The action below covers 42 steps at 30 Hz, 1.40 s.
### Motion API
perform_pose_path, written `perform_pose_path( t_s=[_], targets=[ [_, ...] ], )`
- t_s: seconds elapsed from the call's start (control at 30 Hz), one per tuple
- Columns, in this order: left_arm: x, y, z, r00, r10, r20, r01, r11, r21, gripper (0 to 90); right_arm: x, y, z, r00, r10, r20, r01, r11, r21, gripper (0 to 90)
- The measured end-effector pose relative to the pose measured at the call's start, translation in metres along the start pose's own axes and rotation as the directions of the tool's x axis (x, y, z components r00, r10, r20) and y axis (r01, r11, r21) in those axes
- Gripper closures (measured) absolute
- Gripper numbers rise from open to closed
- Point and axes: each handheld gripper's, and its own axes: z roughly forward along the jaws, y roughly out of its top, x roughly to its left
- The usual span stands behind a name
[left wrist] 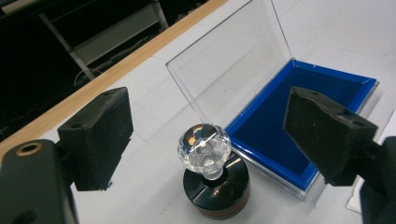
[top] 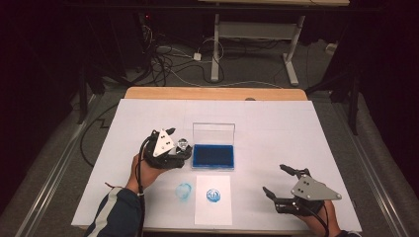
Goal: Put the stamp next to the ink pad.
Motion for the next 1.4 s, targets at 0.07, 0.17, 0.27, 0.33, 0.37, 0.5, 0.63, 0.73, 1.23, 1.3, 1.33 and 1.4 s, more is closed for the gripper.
perform_pose_path(
  t_s=[0.07, 0.17, 0.27, 0.33, 0.37, 0.5, 0.63, 0.73, 1.23, 1.3, 1.33, 1.4],
  targets=[
    [-0.002, 0.002, -0.003, 1.0000, 0.006, 0.004, -0.006, 0.9999, -0.012, 15.1, 0.000, 0.000, 0.000, 1.0000, -0.003, -0.001, 0.003, 1.000, 0.000, 18.2],
    [-0.004, 0.004, -0.006, 0.9997, 0.022, 0.010, -0.022, 0.9997, -0.010, 15.1, 0.000, 0.000, 0.001, 1.0000, -0.005, -0.004, 0.005, 1.000, 0.002, 18.2],
    [-0.006, 0.007, -0.009, 0.9993, 0.036, 0.011, -0.036, 0.9992, -0.015, 15.1, 0.001, 0.000, 0.000, 1.0000, -0.004, -0.003, 0.004, 1.000, 0.000, 18.2],
    [-0.007, 0.008, -0.011, 0.9992, 0.035, 0.017, -0.035, 0.9992, -0.019, 15.1, 0.001, 0.000, 0.001, 1.0000, -0.006, -0.003, 0.006, 1.000, 0.003, 18.2],
    [-0.008, 0.009, -0.012, 0.9990, 0.041, 0.017, -0.041, 0.9990, -0.019, 15.1, 0.002, -0.001, 0.001, 1.0000, -0.006, -0.003, 0.006, 1.000, 0.004, 18.2],
    [-0.011, 0.010, -0.018, 0.9986, 0.043, 0.031, -0.042, 0.9987, -0.028, 15.1, 0.002, -0.001, 0.000, 0.9999, -0.008, -0.006, 0.008, 1.000, 0.006, 18.1],
    [-0.013, 0.011, -0.022, 0.9975, 0.061, 0.035, -0.060, 0.9977, -0.031, 15.1, 0.002, -0.001, 0.000, 0.9999, -0.012, -0.006, 0.012, 1.000, 0.006, 18.2],
    [-0.015, 0.011, -0.025, 0.9965, 0.075, 0.038, -0.074, 0.9970, -0.025, 15.1, 0.003, 0.000, -0.001, 0.9998, -0.017, 0.004, 0.017, 1.000, 0.004, 18.2],
    [-0.025, 0.008, -0.042, 0.9918, 0.122, 0.038, -0.121, 0.9921, -0.035, 15.1, 0.003, 0.000, -0.002, 0.9996, -0.019, 0.022, 0.019, 1.000, -0.004, 18.3],
    [-0.025, 0.008, -0.045, 0.9914, 0.124, 0.042, -0.122, 0.9918, -0.037, 15.1, 0.003, 0.000, -0.002, 0.9995, -0.022, 0.025, 0.022, 1.000, -0.004, 18.3],
    [-0.026, 0.007, -0.046, 0.9910, 0.128, 0.040, -0.127, 0.9913, -0.037, 15.1, 0.003, 0.000, -0.002, 0.9995, -0.021, 0.025, 0.021, 1.000, -0.003, 18.3],
    [-0.026, 0.006, -0.048, 0.9912, 0.126, 0.042, -0.124, 0.9915, -0.038, 15.1, 0.003, 0.000, -0.002, 0.9994, -0.021, 0.028, 0.021, 1.000, -0.003, 18.3]
  ],
)
